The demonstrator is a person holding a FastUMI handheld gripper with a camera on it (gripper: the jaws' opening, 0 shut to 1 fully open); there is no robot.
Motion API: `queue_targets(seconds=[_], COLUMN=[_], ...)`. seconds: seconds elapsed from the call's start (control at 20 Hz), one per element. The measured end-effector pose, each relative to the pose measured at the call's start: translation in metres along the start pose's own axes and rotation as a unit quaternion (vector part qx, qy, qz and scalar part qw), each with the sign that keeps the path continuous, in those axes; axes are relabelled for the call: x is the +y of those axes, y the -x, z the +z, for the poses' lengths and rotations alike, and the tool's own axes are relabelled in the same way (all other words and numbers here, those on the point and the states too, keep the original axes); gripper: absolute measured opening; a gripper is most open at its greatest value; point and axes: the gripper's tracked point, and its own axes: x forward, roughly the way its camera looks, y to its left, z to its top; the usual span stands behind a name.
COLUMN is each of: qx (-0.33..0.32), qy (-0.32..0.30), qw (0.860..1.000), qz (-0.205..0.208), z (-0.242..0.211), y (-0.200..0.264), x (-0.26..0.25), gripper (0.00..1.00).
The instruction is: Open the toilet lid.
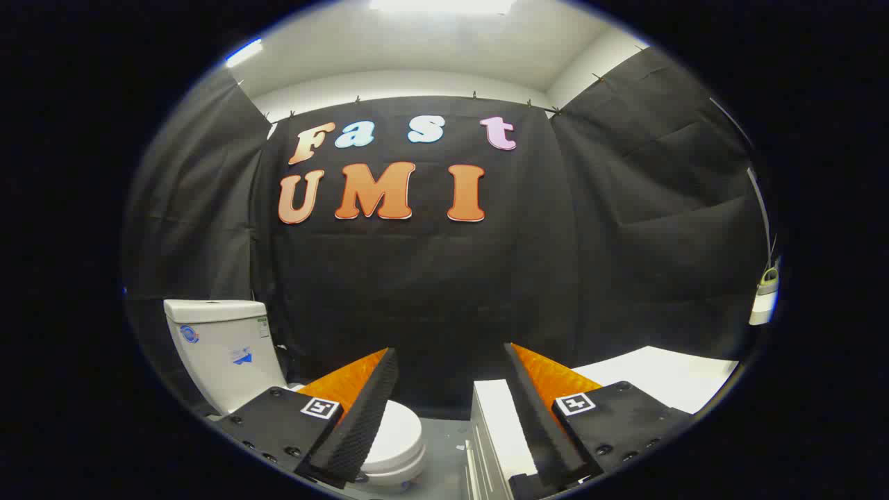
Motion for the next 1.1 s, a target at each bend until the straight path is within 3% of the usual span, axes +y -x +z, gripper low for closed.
queue_targets(seconds=[0.85, 1.1], qx=[0.006, -0.021], qy=[-0.022, -0.044], qw=[0.999, 0.998], qz=[-0.024, -0.037], z=[-0.009, 0.004], y=[-0.004, -0.005], x=[-0.021, -0.018], gripper=[0.98, 0.99])
